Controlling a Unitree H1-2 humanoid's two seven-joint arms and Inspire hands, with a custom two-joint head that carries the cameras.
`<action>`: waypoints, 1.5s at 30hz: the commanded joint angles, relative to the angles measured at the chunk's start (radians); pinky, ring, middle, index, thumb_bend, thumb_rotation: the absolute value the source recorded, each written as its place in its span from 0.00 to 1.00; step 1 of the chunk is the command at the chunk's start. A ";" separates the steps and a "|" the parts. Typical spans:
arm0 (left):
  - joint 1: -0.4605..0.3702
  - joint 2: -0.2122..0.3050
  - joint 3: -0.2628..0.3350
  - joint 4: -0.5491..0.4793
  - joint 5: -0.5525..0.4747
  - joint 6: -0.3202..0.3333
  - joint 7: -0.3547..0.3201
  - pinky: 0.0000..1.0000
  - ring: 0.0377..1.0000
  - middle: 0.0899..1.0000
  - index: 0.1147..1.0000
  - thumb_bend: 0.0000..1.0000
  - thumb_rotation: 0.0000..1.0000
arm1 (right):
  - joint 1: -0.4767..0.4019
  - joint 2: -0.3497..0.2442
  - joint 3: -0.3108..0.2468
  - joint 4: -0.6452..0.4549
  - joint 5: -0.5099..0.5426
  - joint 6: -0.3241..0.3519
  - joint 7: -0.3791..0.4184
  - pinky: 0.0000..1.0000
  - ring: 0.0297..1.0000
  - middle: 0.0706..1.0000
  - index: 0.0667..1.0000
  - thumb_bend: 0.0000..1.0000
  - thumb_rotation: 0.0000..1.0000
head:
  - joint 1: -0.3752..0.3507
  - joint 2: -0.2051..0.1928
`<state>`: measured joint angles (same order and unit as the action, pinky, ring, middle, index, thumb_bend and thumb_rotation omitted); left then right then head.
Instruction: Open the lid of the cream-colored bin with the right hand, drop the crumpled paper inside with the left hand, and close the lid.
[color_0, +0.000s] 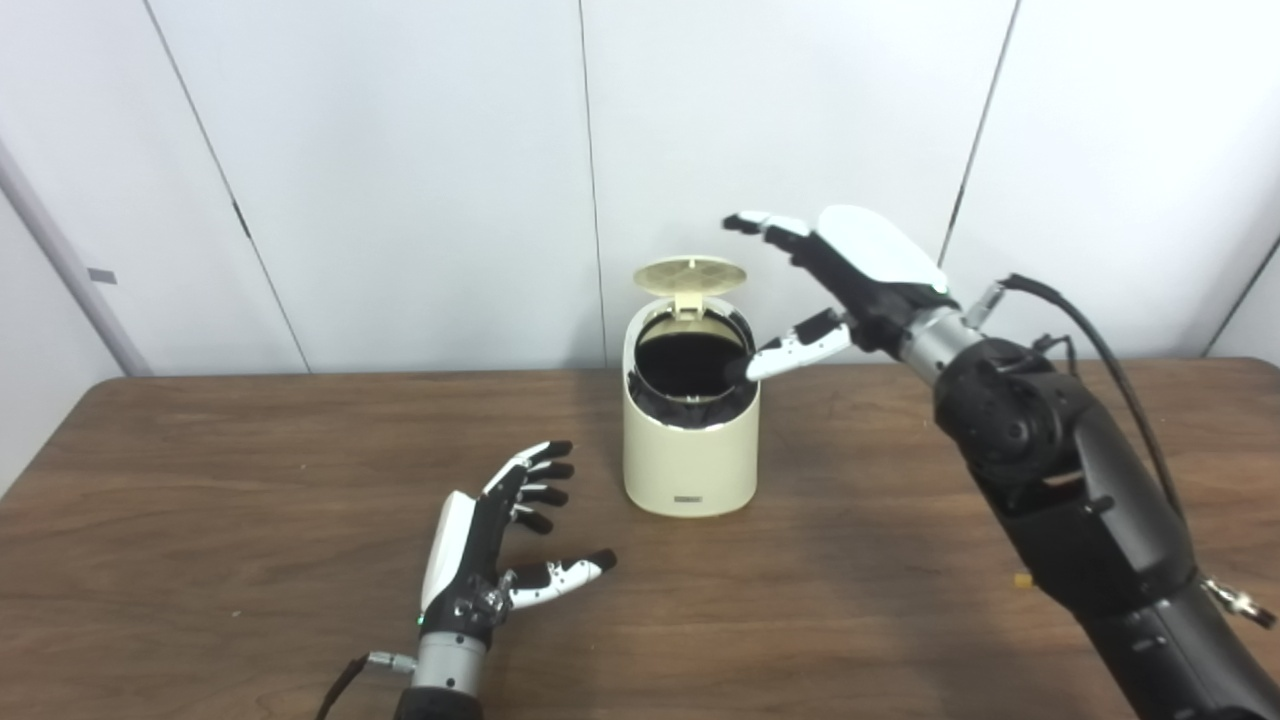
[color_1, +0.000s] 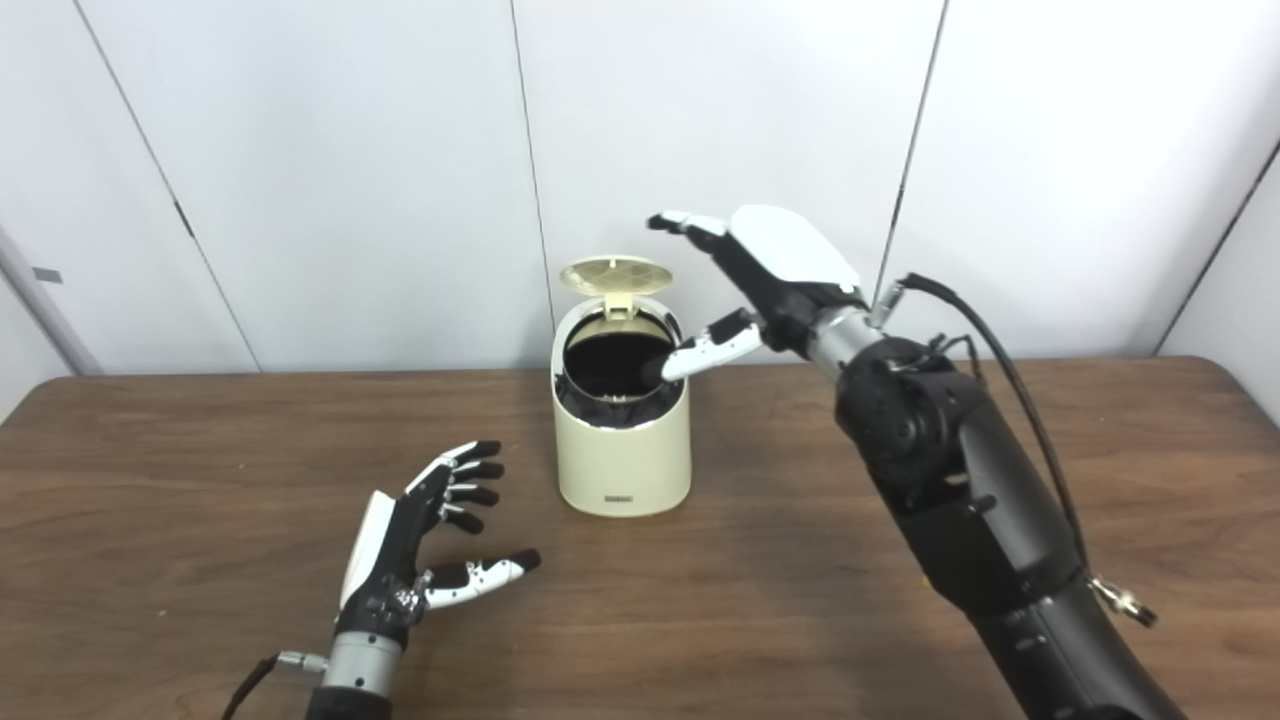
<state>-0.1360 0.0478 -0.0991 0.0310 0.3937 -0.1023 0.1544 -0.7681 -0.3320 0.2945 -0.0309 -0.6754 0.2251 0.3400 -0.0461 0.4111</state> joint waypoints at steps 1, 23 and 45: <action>-0.035 -0.005 -0.003 -0.019 -0.004 -0.034 0.008 0.56 0.66 0.73 0.78 0.82 0.00 | -0.072 0.000 -0.010 -0.016 0.009 -0.030 -0.012 0.72 0.84 0.88 0.87 0.80 0.41 | -0.001 0.002; -0.034 -0.008 -0.014 -0.038 0.017 -0.017 0.002 0.53 0.64 0.72 0.78 0.81 0.00 | -0.077 -0.004 0.027 -0.049 -0.020 -0.013 0.054 0.81 0.88 0.85 0.84 0.80 0.42 | 0.005 0.020; -0.034 -0.006 -0.009 -0.071 0.007 0.002 -0.015 0.53 0.63 0.71 0.78 0.81 0.00 | -0.049 -0.017 0.014 -0.084 -0.037 -0.005 0.083 0.84 0.84 0.72 0.68 0.81 0.45 | 0.013 0.055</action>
<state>-0.1410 0.0418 -0.1085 -0.0004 0.3976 -0.0930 0.1395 -0.7866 -0.3331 0.3264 -0.0794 -0.7126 0.2338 0.4325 -0.0322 0.4648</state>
